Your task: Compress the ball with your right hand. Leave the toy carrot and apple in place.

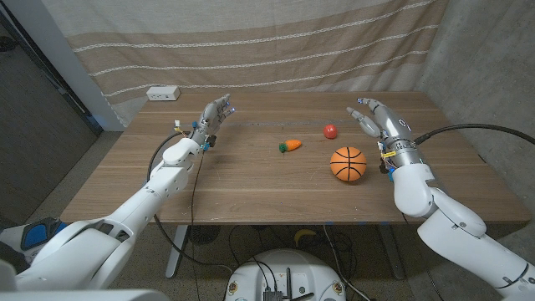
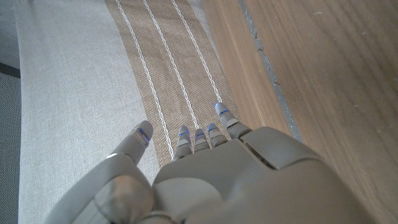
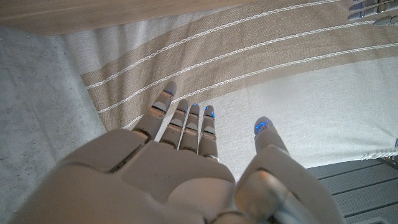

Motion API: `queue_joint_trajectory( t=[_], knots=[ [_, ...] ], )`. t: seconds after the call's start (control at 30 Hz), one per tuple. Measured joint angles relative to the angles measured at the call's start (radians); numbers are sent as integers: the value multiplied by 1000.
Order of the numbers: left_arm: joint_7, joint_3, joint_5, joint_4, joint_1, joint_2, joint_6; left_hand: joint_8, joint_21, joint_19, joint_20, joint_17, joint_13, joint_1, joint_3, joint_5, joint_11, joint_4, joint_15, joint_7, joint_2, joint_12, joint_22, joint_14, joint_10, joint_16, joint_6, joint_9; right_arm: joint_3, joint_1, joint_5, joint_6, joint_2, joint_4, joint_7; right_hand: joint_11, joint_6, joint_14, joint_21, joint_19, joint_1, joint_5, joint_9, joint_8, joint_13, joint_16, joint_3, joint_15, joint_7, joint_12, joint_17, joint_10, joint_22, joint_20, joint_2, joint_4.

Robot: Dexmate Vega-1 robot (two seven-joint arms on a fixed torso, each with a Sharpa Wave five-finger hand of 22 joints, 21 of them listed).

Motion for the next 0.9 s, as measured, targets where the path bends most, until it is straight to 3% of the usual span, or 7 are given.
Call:
queue_joint_trajectory(
  t=[0.57,0.9],
  knots=[
    [-14,0,-4,5,-3,1,-5,0,-4,0,0,0,0,-5,4,0,-3,-4,0,6,-5,0,0,0,3,0,6,0,-71,32,-26,-180,-30,-54,34,-4,-5,0,-7,-11,7,8,0,0,0,0,1,0,-5,0,0,-4,0,11,-7,-7],
    [-18,-2,-6,-9,7,8,-5,0,-4,0,0,0,0,-5,4,0,-3,-4,0,6,-5,0,0,0,3,0,5,0,-101,41,-15,-256,-47,-81,41,-9,-34,0,-7,-11,22,8,0,-4,0,0,-2,0,-26,-6,0,-9,0,11,-22,-10]
  ],
)
